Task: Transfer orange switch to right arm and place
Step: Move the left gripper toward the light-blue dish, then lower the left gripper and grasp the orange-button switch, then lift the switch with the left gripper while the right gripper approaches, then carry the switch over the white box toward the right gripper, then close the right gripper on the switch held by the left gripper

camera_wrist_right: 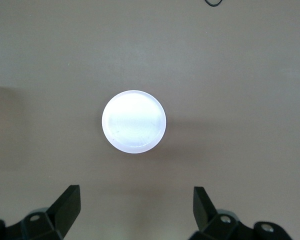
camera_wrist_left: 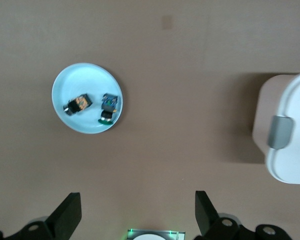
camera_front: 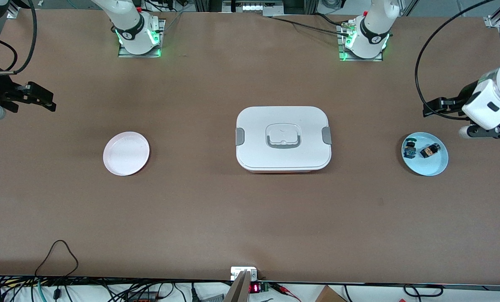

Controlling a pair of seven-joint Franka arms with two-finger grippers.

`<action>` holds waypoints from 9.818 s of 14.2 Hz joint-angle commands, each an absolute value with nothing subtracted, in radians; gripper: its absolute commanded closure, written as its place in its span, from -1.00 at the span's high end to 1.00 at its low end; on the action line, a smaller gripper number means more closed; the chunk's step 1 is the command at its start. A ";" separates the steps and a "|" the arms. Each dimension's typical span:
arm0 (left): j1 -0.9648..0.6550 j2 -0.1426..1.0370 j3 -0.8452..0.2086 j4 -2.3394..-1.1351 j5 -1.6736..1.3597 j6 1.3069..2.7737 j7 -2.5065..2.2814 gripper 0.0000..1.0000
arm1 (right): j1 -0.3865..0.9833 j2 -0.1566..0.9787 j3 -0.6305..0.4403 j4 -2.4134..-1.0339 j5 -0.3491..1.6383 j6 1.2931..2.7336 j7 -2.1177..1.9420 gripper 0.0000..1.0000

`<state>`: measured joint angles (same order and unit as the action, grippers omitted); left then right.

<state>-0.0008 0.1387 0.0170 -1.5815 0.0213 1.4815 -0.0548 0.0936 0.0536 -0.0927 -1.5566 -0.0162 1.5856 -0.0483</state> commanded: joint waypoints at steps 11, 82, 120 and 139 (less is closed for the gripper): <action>0.202 0.221 0.020 -1.900 0.040 1.930 -0.167 0.94 | 0.095 0.054 -0.091 -1.548 -0.046 1.592 -0.055 1.00; 0.354 0.276 -0.414 -1.878 -1.058 1.769 1.465 -0.63 | 0.256 0.124 -0.080 -1.678 0.898 1.738 -0.038 1.00; 0.077 0.382 -0.595 -1.796 -1.603 2.049 1.905 -0.62 | 0.555 0.354 -0.077 -1.805 1.879 1.873 -0.212 1.00; 0.081 0.377 -0.595 -1.796 -1.603 2.048 1.893 -0.43 | 0.584 0.364 -0.078 -1.790 1.893 1.905 -0.252 -0.93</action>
<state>0.0857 0.3773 -0.5911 -1.8054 -1.5738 2.0406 1.8716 0.5629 0.3610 -0.0747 -1.8095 1.8821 1.8908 -0.2562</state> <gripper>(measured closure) 0.269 0.564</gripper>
